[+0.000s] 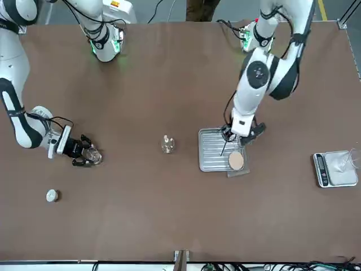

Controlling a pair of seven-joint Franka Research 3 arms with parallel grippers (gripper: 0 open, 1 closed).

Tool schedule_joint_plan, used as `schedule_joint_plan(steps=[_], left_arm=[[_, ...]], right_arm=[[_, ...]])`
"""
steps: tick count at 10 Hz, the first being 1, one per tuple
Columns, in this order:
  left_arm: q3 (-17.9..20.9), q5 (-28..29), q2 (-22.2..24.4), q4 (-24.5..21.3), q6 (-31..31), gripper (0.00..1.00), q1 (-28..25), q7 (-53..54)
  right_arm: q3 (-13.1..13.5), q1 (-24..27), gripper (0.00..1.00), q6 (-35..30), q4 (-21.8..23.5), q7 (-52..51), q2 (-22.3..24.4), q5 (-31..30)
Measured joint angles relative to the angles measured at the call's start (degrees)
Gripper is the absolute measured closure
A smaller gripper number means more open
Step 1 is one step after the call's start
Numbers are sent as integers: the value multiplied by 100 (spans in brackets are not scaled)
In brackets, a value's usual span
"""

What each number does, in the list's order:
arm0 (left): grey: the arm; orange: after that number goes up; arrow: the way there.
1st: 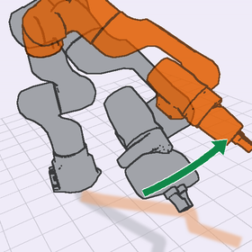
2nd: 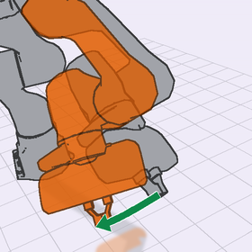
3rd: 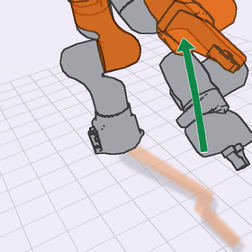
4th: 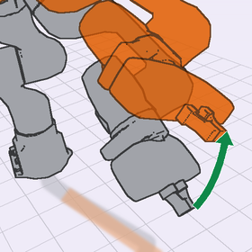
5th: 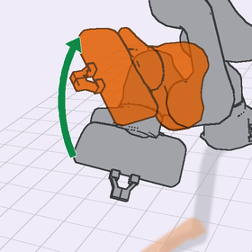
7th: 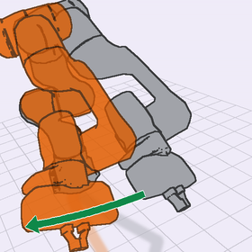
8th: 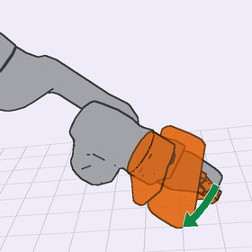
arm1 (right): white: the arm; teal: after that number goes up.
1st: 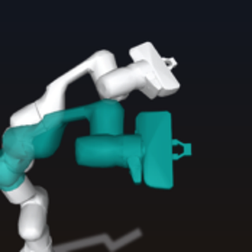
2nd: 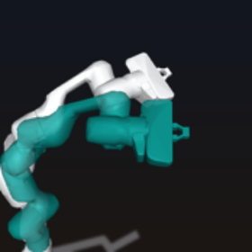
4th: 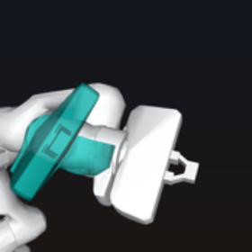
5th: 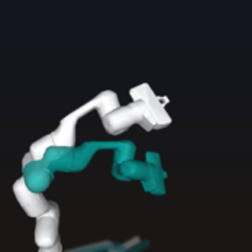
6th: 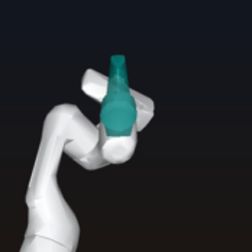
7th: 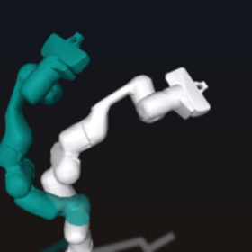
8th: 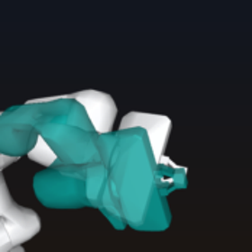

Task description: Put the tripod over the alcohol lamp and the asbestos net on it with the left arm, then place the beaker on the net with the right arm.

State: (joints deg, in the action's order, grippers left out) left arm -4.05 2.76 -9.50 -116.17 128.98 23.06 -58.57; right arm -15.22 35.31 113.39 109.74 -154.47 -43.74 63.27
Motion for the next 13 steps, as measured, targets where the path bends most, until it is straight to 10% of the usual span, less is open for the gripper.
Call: schedule_joint_plan(steps=[5, 13], left_arm=[[-54, 0, 356, -1578, 1420, 51, 65, -93], [-52, 0, 83, -1722, 1969, 56, 62, -64]], right_arm=[[3, 1, 42, 2, -3, 1, 0, 6], [-8, -1, 42, -89, -96, 211, 1, 40]])
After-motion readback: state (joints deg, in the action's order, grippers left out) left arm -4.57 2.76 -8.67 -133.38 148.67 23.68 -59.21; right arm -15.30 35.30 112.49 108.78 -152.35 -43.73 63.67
